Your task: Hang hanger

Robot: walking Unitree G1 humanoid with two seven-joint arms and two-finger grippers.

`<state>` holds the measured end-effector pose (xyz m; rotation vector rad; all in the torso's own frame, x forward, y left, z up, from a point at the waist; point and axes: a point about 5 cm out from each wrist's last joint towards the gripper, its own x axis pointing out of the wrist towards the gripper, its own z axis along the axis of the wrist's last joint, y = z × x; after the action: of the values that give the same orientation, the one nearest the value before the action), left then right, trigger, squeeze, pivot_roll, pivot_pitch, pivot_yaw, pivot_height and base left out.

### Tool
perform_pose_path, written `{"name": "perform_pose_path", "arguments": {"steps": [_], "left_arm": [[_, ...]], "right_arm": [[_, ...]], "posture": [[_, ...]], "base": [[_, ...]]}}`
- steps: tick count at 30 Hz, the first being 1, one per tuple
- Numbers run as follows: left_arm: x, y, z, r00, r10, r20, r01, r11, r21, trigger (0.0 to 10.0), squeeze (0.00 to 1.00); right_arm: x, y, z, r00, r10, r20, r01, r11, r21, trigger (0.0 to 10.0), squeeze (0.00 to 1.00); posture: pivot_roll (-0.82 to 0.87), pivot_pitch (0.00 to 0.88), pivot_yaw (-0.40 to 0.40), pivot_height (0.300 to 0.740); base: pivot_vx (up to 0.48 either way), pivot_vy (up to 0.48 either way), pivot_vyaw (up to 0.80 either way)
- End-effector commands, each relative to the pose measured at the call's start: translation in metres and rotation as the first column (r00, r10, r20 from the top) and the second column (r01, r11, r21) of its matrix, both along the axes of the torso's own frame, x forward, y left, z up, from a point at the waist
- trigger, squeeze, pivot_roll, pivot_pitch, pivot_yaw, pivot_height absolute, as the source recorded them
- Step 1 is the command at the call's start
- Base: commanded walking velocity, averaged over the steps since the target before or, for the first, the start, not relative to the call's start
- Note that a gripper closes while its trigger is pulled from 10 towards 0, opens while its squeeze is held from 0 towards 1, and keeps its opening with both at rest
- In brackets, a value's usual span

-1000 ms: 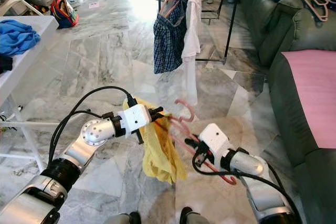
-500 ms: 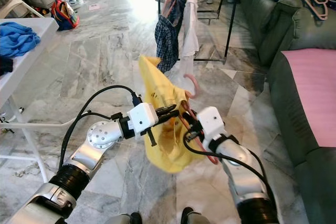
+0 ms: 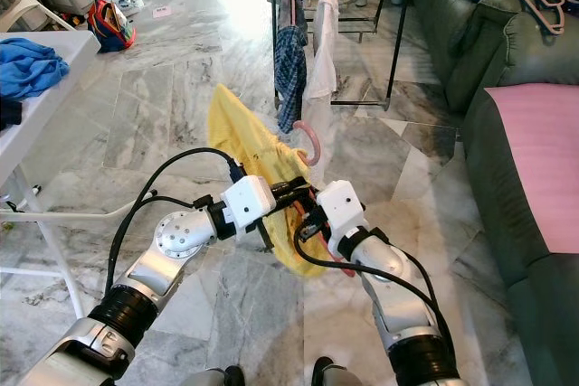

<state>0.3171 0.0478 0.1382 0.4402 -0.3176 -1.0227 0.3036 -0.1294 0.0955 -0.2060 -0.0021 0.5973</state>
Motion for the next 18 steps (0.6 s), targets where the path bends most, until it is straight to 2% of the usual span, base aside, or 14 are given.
{"name": "perform_pose_path", "arguments": {"steps": [1, 11, 18], "left_arm": [[0.0, 0.002, -0.003, 1.0, 0.001, -0.005, -0.001, 1.0, 0.018, 10.0, 1.0], [-0.004, 0.0, 0.0, 0.999, -0.047, 0.006, 0.047, 0.999, 0.001, 10.0, 1.0], [0.001, 0.009, 0.012, 0.998, -0.036, 0.042, 0.036, 0.999, -0.012, 10.0, 1.0]], "right_arm": [[-0.002, 0.006, 0.014, 0.997, 0.037, 0.072, -0.04, 0.998, 0.047, 10.0, 0.0], [-0.007, 0.009, 0.017, 0.995, 0.051, 0.085, -0.06, 0.993, 0.102, 10.0, 0.0], [-0.009, 0.005, 0.015, 0.996, 0.065, 0.062, -0.07, 0.993, 0.097, 10.0, 0.0]], "posture": [[-0.1, 0.178, 0.073, 0.74], [-0.11, 0.184, 0.082, 0.74], [-0.1, 0.183, 0.081, 0.74]], "base": [[0.0, 0.0, 0.0], [0.0, 0.0, 0.0], [0.0, 0.0, 0.0]]}}
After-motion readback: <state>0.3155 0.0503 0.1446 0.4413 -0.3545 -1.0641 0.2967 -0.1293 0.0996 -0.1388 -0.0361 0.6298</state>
